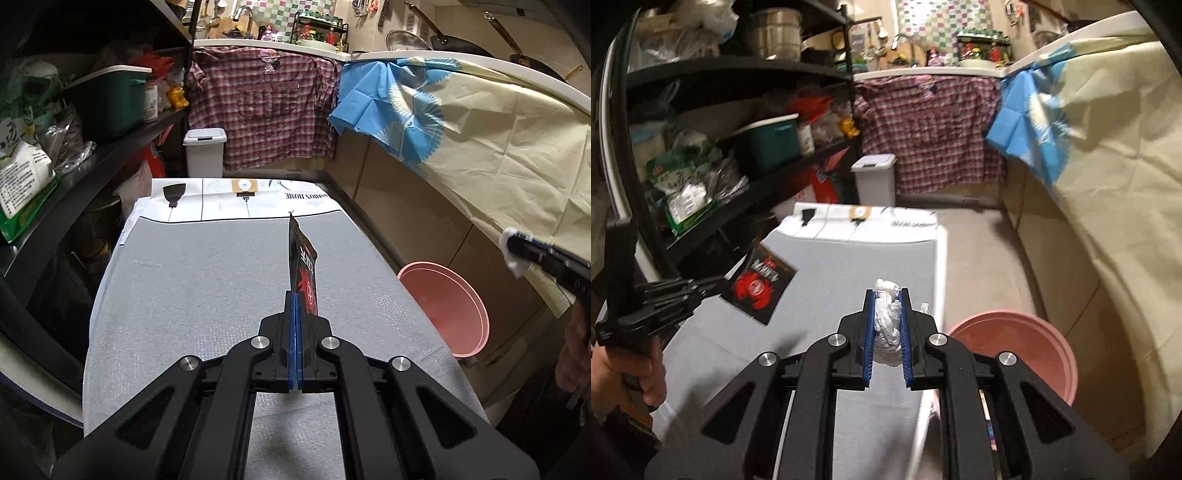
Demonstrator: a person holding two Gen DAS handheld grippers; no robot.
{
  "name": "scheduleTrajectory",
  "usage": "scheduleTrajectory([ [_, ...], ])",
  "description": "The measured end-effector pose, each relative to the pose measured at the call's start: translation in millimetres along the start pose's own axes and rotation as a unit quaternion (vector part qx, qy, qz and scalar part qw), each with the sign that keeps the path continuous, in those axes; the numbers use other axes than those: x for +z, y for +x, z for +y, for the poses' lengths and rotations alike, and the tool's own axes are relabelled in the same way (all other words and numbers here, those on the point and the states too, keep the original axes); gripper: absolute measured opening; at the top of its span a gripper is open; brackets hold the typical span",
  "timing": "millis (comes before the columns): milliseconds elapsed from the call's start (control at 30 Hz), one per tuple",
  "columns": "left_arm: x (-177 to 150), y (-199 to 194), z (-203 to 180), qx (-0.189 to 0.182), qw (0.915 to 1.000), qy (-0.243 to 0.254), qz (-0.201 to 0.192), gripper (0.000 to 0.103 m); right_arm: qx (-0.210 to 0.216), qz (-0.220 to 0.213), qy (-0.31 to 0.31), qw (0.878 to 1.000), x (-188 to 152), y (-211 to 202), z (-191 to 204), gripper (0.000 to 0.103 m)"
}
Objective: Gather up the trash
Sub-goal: 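Carry the snack packet over the bucket with the left gripper while the right carries the tissue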
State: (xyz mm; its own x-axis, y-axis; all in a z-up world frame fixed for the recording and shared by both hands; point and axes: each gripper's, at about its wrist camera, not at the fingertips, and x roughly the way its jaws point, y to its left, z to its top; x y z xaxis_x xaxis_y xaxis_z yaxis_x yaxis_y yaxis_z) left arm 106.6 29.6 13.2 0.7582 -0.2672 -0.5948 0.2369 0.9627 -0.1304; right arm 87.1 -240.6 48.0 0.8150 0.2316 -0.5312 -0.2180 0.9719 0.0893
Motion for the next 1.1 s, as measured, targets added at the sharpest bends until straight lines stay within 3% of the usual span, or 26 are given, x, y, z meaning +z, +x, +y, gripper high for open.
scheduleTrajectory([
  [333,-2,-2,-23,-0.003,0.9999,-0.009,0.007,0.0,-0.064,-0.012,0.032,0.997,-8,-8,-64,0.013],
  [700,0,15,-71,-0.007,0.9999,0.0,0.014,0.0,-0.084,-0.008,0.082,0.993,-22,0,-107,0.013],
  [1100,28,42,-132,-0.03,0.9988,0.036,0.009,0.0,-0.101,-0.007,0.107,0.989,-23,5,-133,0.013],
])
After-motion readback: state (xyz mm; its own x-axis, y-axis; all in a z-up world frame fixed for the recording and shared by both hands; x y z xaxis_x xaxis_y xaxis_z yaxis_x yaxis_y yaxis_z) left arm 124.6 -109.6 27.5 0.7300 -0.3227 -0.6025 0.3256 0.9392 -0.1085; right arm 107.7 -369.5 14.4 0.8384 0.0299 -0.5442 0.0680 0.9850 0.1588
